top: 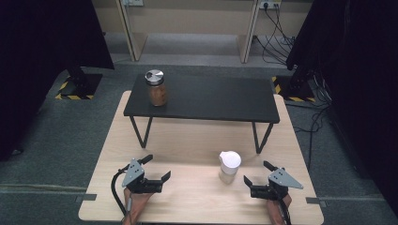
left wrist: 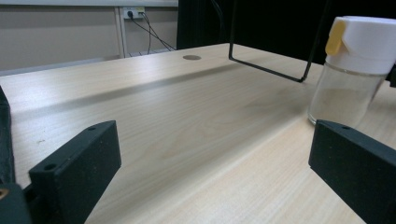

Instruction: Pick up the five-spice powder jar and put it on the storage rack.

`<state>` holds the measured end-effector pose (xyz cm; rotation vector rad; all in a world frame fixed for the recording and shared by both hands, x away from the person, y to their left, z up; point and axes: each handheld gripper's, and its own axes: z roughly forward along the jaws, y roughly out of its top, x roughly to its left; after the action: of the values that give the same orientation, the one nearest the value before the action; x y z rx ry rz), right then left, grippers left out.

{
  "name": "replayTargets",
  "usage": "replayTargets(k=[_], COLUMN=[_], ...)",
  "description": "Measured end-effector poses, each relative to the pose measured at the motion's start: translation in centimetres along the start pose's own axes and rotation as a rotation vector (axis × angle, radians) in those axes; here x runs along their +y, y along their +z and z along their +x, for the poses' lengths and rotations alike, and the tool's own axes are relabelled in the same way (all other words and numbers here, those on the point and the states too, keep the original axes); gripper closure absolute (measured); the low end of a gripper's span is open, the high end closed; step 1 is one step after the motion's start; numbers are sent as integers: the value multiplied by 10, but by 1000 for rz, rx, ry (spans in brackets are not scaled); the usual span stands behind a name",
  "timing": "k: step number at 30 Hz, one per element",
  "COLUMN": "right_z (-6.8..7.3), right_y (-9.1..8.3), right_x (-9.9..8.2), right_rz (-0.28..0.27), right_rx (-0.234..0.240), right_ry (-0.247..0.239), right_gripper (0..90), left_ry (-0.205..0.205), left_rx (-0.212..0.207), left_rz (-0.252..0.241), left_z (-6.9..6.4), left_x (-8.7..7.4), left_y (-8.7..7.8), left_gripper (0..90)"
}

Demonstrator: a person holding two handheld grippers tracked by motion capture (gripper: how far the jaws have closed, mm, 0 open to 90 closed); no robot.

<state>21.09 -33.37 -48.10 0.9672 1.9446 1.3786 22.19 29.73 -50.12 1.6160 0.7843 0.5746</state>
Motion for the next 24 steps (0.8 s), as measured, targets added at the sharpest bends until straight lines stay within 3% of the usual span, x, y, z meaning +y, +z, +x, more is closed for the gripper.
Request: replayTargets(k=[8,13,14,16,24], right_z=[0,-1,-1,-1,0], right_y=[0,-1,-1,-1,0], right_x=[0,-1,-1,-1,0], right_rz=[-2,-6,-5,-4,-2], right_rx=[-2,4,5,4,6], right_ry=[-2,3,4,1,-8], right_gripper=[14,14,14,14,14], left_ry=[33,31,29,-13,-34], left_rx=[-2,0,0,-9,-3], left_rz=[50,62,63,35,20], left_z=[-6,-8,-8,-6,-4], left_x=[2,3,3,-2,-6], left_y=[-1,0,0,-4,-6], left_gripper=[15,13,13,16,22])
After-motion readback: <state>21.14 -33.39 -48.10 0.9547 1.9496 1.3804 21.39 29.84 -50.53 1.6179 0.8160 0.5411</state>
